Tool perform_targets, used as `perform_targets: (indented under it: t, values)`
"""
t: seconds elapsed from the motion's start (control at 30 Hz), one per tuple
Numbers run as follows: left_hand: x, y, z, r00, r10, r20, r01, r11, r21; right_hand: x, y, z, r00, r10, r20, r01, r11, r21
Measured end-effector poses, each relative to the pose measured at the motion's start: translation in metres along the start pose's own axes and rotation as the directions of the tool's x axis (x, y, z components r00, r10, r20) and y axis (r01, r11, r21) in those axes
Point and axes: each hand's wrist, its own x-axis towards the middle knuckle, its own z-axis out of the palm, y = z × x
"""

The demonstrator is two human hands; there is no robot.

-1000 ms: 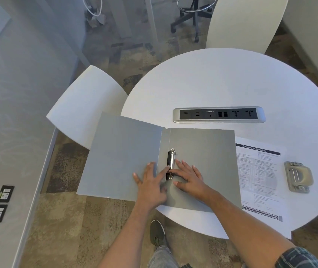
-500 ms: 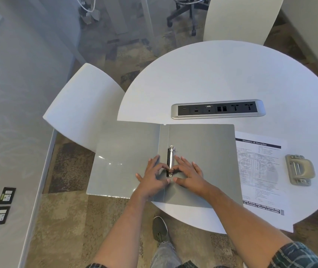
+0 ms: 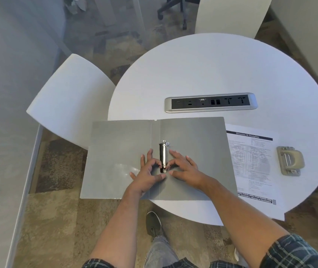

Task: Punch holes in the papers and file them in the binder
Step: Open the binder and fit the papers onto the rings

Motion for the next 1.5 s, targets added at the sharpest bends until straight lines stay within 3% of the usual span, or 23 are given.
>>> perform_targets:
  t: [0.13, 0.27, 0.37, 0.43, 0.5, 0.57, 0.63, 0.7, 0.8, 0.9, 1.0, 1.33, 1.43, 1.5]
  values:
    - [-0.001, 0.005, 0.009, 0.997, -0.029, -0.078, 0.028, 1.0, -0.011, 0.002, -0.001, 0.0, 1.0, 0.02, 0.003, -0.02, 1.0, 0.013]
    - [-0.003, 0.017, 0.02, 0.98, -0.065, -0.188, 0.091, 0.987, 0.133, -0.006, -0.007, 0.0, 0.999, 0.019, -0.051, -0.013, 0.993, 0.121]
    - [-0.01, 0.031, 0.031, 0.945, -0.043, -0.324, 0.166, 0.917, 0.362, -0.023, -0.002, -0.01, 0.958, 0.04, -0.285, 0.033, 0.969, 0.245]
    - [-0.017, 0.038, 0.044, 0.915, 0.067, -0.397, 0.143, 0.868, 0.476, -0.041, 0.01, -0.019, 0.83, 0.073, -0.553, 0.04, 0.981, 0.189]
    - [-0.023, 0.043, 0.061, 0.886, 0.239, -0.398, 0.051, 0.802, 0.595, -0.064, 0.025, -0.033, 0.666, 0.118, -0.736, -0.006, 0.988, 0.152]
    - [-0.026, 0.048, 0.082, 0.859, 0.386, -0.337, -0.079, 0.75, 0.656, -0.087, 0.043, -0.047, 0.535, 0.173, -0.827, -0.105, 0.985, 0.138]
    - [-0.027, 0.057, 0.104, 0.867, 0.441, -0.231, -0.198, 0.731, 0.653, -0.108, 0.061, -0.057, 0.434, 0.245, -0.867, -0.228, 0.961, 0.158]
    - [-0.028, 0.069, 0.125, 0.897, 0.433, -0.095, -0.27, 0.703, 0.658, -0.123, 0.073, -0.062, 0.364, 0.348, -0.864, -0.402, 0.895, 0.191]
    - [-0.021, 0.082, 0.144, 0.935, 0.35, 0.053, -0.281, 0.644, 0.712, -0.14, 0.079, -0.063, 0.287, 0.506, -0.813, -0.683, 0.704, 0.197]
    - [-0.012, 0.084, 0.153, 0.976, 0.18, 0.121, -0.207, 0.605, 0.769, -0.15, 0.074, -0.064, 0.197, 0.617, -0.762, -0.784, 0.566, 0.255]
    - [-0.008, 0.081, 0.157, 0.984, 0.097, 0.149, -0.177, 0.597, 0.782, -0.149, 0.068, -0.066, 0.165, 0.665, -0.729, -0.793, 0.529, 0.303]
    - [-0.004, 0.083, 0.154, 0.983, 0.087, 0.16, -0.179, 0.632, 0.754, -0.163, 0.081, -0.097, 0.085, 0.795, -0.6, -0.681, 0.486, 0.547]
    - [-0.004, 0.082, 0.155, 0.984, 0.086, 0.157, -0.176, 0.637, 0.751, -0.168, 0.095, -0.101, 0.114, 0.822, -0.558, -0.63, 0.494, 0.599]
    - [-0.004, 0.083, 0.154, 0.984, 0.084, 0.157, -0.174, 0.641, 0.748, -0.172, 0.102, -0.103, 0.194, 0.832, -0.519, -0.538, 0.533, 0.653]
